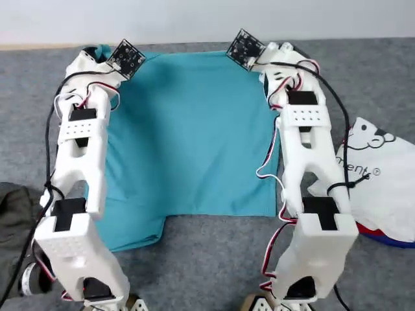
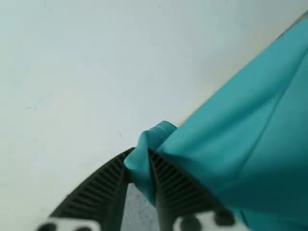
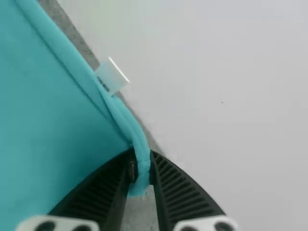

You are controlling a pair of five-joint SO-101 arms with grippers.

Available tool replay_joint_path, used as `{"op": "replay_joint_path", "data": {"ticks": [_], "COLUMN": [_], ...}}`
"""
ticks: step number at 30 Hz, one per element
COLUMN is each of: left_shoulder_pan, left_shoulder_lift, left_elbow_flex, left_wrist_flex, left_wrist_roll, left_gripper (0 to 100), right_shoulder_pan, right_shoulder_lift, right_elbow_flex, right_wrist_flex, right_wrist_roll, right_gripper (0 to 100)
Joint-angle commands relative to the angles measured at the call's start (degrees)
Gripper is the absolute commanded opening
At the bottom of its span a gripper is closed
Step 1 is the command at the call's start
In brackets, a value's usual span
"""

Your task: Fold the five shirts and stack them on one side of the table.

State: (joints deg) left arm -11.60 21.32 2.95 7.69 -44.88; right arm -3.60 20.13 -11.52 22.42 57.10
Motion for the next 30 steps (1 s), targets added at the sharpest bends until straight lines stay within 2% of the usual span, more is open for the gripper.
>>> {"op": "replay_joint_path", "data": {"ticks": [1,8,11,13,17,25,30], "left_shoulder_pan": [-0.1,-1.6,-1.4,-1.3,-1.3,-1.2,-1.5], "left_shoulder_lift": [-1.6,-9.5,-13.5,-16.3,-21.0,-25.3,-23.1], "left_elbow_flex": [-2.9,-2.8,-2.8,-2.8,-2.8,-2.7,-2.6], "left_wrist_flex": [7.6,31.8,42.2,48.4,58.7,80.6,87.2], "left_wrist_roll": [-0.5,-1.1,-6.3,-7.0,-7.4,-16.5,-17.3], "left_gripper": [0,0,0,0,0,0,0], "right_shoulder_pan": [-1.3,-3.2,-3.3,-3.3,-3.6,-3.5,-3.5], "right_shoulder_lift": [-1.9,-7.9,-9.9,-10.9,-12.4,-13.2,-13.1], "right_elbow_flex": [-4.9,-4.9,-4.9,-4.9,-4.9,-4.8,-2.0], "right_wrist_flex": [7.6,29.7,37.4,42.6,53.1,70.4,73.9], "right_wrist_roll": [0.4,0.3,-1.8,-2.7,-4.8,-5.2,-5.2], "right_gripper": [1.1,1.1,1.1,1.1,1.1,1.1,1.1]}}
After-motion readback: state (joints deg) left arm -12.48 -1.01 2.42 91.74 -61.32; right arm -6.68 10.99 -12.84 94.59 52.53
